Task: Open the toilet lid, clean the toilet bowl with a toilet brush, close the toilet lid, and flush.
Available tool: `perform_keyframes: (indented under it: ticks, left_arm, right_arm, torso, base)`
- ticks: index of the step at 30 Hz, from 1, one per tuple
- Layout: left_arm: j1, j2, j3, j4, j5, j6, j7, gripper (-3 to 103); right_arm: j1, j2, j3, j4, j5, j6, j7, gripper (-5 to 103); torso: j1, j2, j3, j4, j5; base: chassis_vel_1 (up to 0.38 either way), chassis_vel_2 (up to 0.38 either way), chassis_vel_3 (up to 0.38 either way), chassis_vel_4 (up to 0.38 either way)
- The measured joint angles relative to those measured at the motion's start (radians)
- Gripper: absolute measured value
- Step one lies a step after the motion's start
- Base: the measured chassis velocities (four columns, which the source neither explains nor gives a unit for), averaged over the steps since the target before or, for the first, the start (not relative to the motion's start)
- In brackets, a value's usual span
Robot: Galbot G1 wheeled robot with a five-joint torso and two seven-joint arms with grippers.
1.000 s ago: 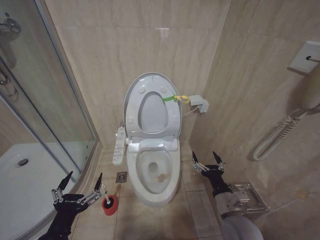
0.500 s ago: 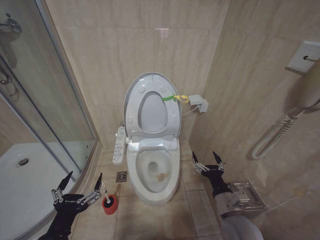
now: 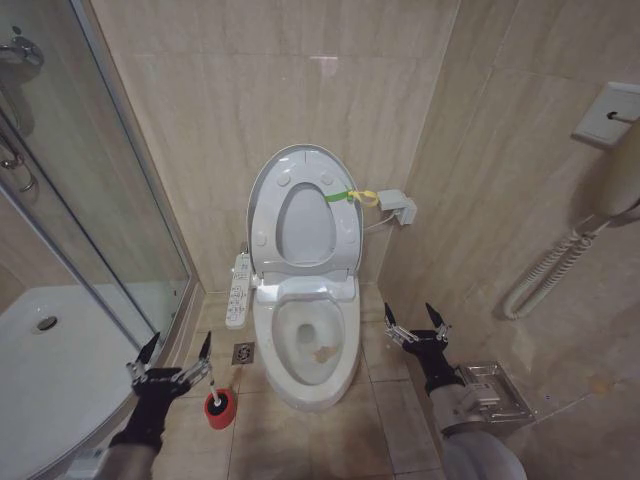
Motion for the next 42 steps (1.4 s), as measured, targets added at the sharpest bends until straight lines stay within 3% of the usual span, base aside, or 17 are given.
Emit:
perform_keyframes:
  ticks: [15, 25, 30, 33, 42]
  left_arm:
    - [-0.384, 0.005, 0.141, 0.252, -0.025, 0.150, -0.092, 100]
    - [-0.382, 0.010, 0.145, 0.217, -0.014, 0.157, -0.107, 100]
    - [-0.311, 0.030, 0.128, 0.031, 0.044, 0.156, -0.148, 100]
    - [-0.291, 0.036, 0.123, -0.020, 0.061, 0.155, -0.160, 100]
    - [-0.285, 0.037, 0.123, -0.009, 0.067, 0.135, -0.168, 100]
  right_arm:
    - [0.000, 0.000, 0.000, 0.000, 0.000, 0.000, 0.000, 100]
    - [0.000, 0.000, 0.000, 0.000, 0.000, 0.000, 0.000, 100]
    - [0.000, 0.000, 0.000, 0.000, 0.000, 0.000, 0.000, 100]
    - [0.000, 0.000, 0.000, 0.000, 0.000, 0.000, 0.000, 100]
    - [0.000, 0.000, 0.000, 0.000, 0.000, 0.000, 0.000, 100]
  torso:
    - [0.000, 0.000, 0.000, -0.0006, 0.0000]
    - [0.000, 0.000, 0.000, 0.0000, -0.0002]
    - [0.000, 0.000, 0.000, 0.0002, 0.0002]
    - [0.000, 0.000, 0.000, 0.0002, 0.0002]
    - [0.000, 0.000, 0.000, -0.0001, 0.0003]
  base:
    - [0.000, 0.000, 0.000, 0.000]
    - [0.000, 0.000, 0.000, 0.000]
    - [0.000, 0.000, 0.000, 0.000]
    - [0.000, 0.000, 0.000, 0.000]
    - [0.000, 0.000, 0.000, 0.000]
